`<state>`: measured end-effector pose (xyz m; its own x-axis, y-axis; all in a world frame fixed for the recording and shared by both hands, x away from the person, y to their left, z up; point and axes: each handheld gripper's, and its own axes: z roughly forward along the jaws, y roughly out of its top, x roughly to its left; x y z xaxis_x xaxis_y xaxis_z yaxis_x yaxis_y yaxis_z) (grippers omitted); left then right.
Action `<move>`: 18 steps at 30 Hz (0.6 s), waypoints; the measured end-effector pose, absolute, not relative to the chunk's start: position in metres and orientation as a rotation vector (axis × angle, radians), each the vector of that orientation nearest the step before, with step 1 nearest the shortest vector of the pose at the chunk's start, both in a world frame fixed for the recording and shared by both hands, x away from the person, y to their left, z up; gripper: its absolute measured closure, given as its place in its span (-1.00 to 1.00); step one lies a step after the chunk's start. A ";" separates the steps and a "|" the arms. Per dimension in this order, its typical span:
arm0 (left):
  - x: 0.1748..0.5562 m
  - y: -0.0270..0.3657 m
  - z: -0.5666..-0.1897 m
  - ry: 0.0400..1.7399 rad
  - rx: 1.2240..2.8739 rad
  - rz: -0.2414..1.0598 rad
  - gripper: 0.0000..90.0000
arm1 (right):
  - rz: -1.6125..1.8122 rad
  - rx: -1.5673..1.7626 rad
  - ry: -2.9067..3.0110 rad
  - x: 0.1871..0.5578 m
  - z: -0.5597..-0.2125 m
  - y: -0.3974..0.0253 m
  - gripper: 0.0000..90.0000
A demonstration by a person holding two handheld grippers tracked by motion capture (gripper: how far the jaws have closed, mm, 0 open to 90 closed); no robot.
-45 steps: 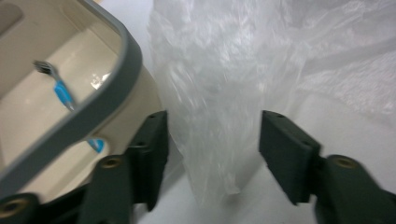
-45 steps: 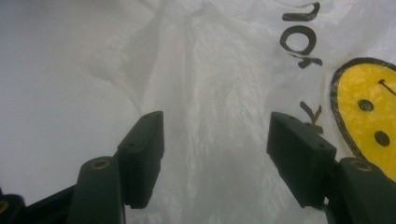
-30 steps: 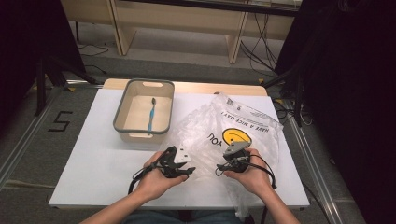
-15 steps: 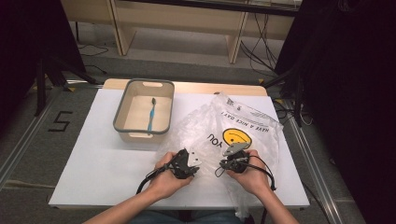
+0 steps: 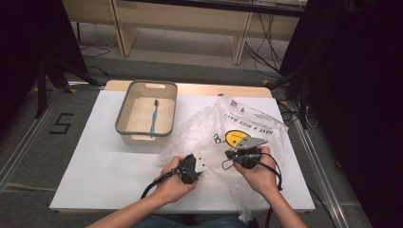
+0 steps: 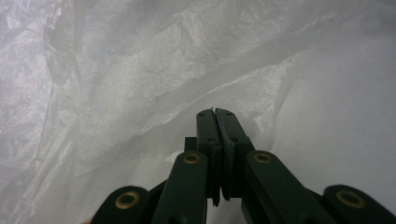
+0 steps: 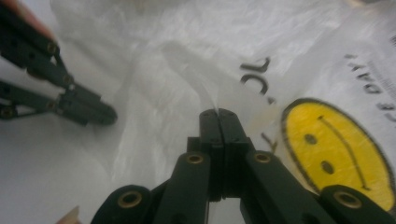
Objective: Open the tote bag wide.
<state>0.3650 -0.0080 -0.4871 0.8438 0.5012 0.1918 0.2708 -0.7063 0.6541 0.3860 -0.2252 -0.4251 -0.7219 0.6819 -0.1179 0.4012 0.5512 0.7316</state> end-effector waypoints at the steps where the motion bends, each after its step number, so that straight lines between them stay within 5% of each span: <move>1: 0.364 -0.009 -0.487 0.554 2.385 0.487 0.97 | 0.997 0.878 2.382 0.386 -0.423 -0.225 1.00; 18: 0.360 -0.012 -0.489 0.510 2.400 0.552 0.98 | 1.124 0.888 2.121 0.397 -0.382 -0.227 1.00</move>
